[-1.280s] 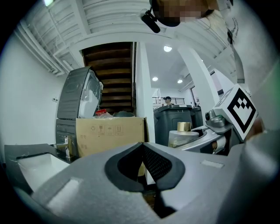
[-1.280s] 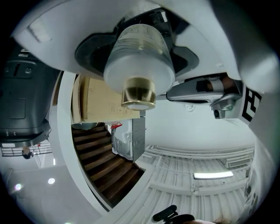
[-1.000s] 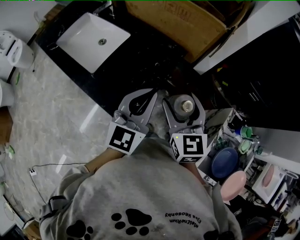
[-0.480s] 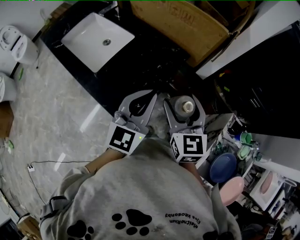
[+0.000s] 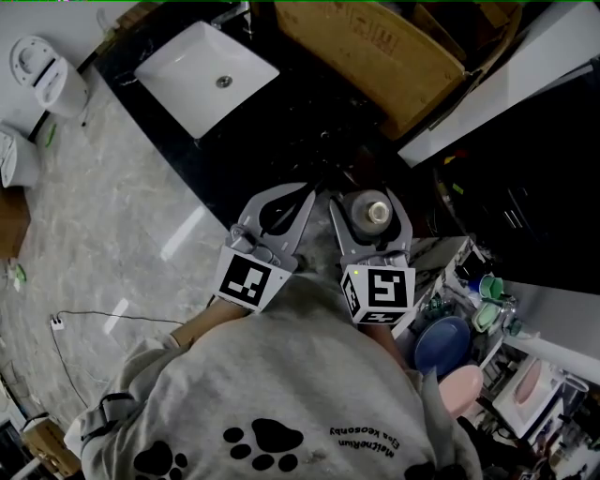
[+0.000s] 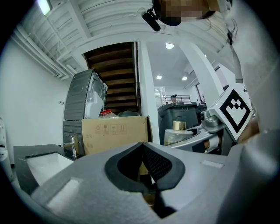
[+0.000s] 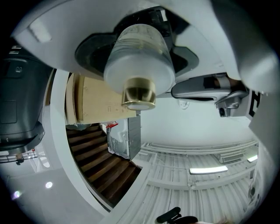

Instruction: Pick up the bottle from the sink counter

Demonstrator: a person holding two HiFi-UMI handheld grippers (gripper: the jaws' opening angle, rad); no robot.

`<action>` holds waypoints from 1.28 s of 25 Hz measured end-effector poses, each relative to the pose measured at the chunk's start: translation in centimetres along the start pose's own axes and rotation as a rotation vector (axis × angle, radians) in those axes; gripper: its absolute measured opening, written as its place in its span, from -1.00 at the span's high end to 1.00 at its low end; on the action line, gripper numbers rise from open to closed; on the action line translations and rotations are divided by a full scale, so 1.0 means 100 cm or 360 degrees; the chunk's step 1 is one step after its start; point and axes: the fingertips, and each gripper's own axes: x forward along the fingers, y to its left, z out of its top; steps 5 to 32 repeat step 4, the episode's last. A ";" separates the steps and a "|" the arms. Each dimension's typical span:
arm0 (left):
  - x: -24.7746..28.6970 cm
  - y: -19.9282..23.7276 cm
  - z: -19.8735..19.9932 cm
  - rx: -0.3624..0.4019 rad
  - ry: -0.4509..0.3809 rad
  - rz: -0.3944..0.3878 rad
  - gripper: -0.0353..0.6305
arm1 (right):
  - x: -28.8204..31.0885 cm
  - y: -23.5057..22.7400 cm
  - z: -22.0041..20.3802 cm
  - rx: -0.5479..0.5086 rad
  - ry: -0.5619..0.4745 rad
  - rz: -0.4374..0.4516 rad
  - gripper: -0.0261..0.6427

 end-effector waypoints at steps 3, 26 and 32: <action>-0.001 -0.002 0.000 -0.0004 0.0003 0.0010 0.89 | -0.001 -0.001 -0.001 -0.0001 -0.0002 0.0010 -0.09; -0.001 -0.003 0.000 -0.0004 0.0002 0.0013 0.89 | -0.002 -0.001 -0.001 0.0000 -0.0002 0.0012 -0.09; -0.001 -0.003 0.000 -0.0004 0.0002 0.0013 0.89 | -0.002 -0.001 -0.001 0.0000 -0.0002 0.0012 -0.09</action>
